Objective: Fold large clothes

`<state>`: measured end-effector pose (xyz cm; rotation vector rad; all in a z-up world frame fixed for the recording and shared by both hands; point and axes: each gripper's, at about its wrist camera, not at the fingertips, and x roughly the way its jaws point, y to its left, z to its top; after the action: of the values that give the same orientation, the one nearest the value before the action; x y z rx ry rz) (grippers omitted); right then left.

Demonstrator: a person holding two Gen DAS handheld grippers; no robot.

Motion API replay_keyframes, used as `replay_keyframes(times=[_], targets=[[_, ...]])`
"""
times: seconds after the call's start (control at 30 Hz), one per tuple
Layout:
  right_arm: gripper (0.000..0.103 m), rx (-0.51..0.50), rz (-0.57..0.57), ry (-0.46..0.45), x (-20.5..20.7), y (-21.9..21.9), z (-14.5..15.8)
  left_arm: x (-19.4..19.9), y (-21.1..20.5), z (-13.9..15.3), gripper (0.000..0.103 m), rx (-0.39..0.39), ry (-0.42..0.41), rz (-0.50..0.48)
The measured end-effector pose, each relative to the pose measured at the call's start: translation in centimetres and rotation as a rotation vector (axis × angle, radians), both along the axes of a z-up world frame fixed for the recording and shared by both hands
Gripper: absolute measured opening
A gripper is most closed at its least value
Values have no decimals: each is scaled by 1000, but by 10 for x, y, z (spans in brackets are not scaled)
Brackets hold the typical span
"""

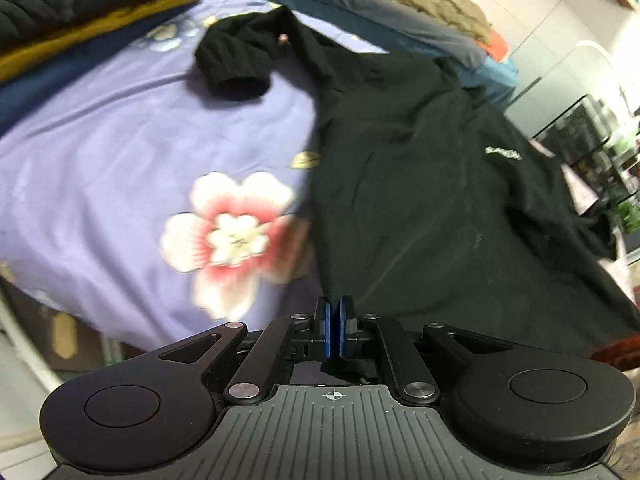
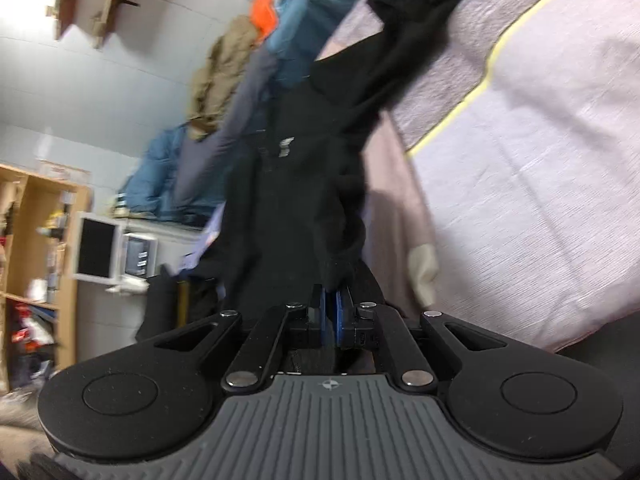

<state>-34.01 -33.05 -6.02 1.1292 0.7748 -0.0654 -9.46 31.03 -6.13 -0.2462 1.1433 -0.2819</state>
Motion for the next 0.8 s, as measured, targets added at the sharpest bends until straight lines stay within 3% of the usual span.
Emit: replay_keyframes(times=[0.07,0.2,0.27,0.3,0.33,0.37,0.4,0.47,0.53,0.67,0.73,0.8], targets=[[6,25,13,31,-5,3,-7,1,0,-17,28,27,43,7],[2,-133,99,362,-3,21,-59,1,-14,-66,36,71,165,12],[2,-144,80,452,-5,28,-88,0,-19,-75,45,50,207,19],[2,-153,65,475,-5,30,-97,-1,-18,-73,52,50,197,21],[5,-173,41,503,-5,32,-102,0,-17,-68,77,64,180,23],[5,-189,28,521,-3,34,-103,2,-13,-60,87,80,162,32],[6,-203,22,504,-1,35,-99,7,-8,-53,101,99,134,51],[22,-242,13,442,5,37,-82,16,-4,-31,103,118,43,90],[51,-296,32,385,18,39,-62,32,-8,-11,103,125,-36,100],[59,-407,112,265,68,58,-36,60,-43,-6,103,94,-102,30],[69,-427,171,214,98,75,-37,72,-72,-17,103,49,-75,-32],[70,-470,248,201,132,96,-45,80,-102,-33,103,-5,-47,-104]])
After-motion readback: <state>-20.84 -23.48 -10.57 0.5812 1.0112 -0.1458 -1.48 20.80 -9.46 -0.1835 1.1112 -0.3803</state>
